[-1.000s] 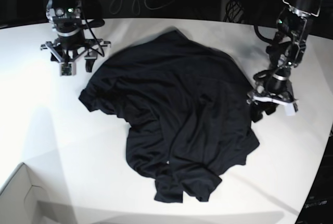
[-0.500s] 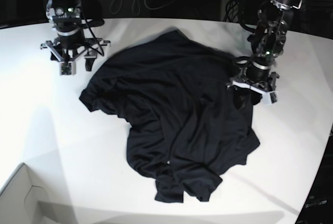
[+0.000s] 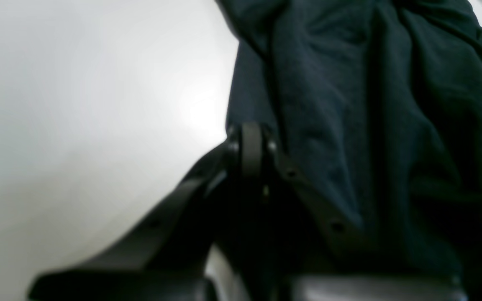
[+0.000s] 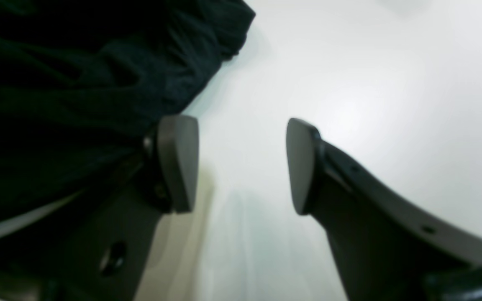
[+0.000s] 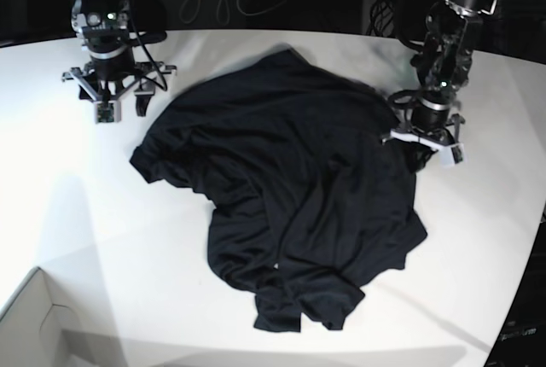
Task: Layout the t-shirt on the table in an organized manner, then fold the t-shirt properly
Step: 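Release the fabric and raise the left gripper back toward the shirt's shoulder, then grasp the shirt's shoulder edge with the left gripper and tug it outward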
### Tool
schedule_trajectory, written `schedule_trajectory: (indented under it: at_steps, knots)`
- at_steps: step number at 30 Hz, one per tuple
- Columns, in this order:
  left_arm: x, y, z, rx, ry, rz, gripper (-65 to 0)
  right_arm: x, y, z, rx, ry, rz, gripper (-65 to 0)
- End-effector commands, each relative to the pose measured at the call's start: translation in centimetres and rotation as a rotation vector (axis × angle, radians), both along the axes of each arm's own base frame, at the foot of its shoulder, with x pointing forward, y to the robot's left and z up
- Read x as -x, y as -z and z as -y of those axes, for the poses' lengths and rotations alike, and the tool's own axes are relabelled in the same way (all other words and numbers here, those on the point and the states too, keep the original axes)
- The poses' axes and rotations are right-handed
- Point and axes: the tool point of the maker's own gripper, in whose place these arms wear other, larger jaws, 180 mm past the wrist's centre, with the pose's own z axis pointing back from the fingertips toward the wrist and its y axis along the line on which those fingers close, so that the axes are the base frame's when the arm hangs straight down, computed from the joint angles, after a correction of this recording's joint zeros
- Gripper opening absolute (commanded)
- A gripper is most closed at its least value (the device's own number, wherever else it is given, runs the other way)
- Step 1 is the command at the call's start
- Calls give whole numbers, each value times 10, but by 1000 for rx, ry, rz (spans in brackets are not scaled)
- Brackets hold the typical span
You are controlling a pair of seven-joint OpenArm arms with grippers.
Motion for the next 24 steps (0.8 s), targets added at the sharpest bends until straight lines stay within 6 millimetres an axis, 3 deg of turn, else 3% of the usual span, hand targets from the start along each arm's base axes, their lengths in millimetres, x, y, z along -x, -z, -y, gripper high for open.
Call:
schedule_trajectory:
  at_steps: [1, 3, 6, 10, 15, 20, 24]
  knots:
    - [12, 12, 4, 8, 17, -70, -649, -6, -10, 2, 7, -2, 42, -313]
    - [16, 7, 8, 14, 28, -60, -647, -6, -10, 2, 9, -2, 42, -313]
    - [22, -6, -2, 24, -10, -27, -647, -6, -10, 2, 9, -2, 42, -313]
    - [40, -42, -19, 45, -78, 59, -647, -6, -10, 2, 9, -2, 42, -313]
    - [67, -80, -45, 16, -137, 124, -647, -8, -11, 2, 9, -2, 48, -313]
    - [95, -98, -66, 2, -225, 149, -647, -11, -13, 1, 7, -5, 53, -313]
    - [131, -109, -90, -8, -355, 158, -647, -11, -13, 0, 7, -6, 55, -313]
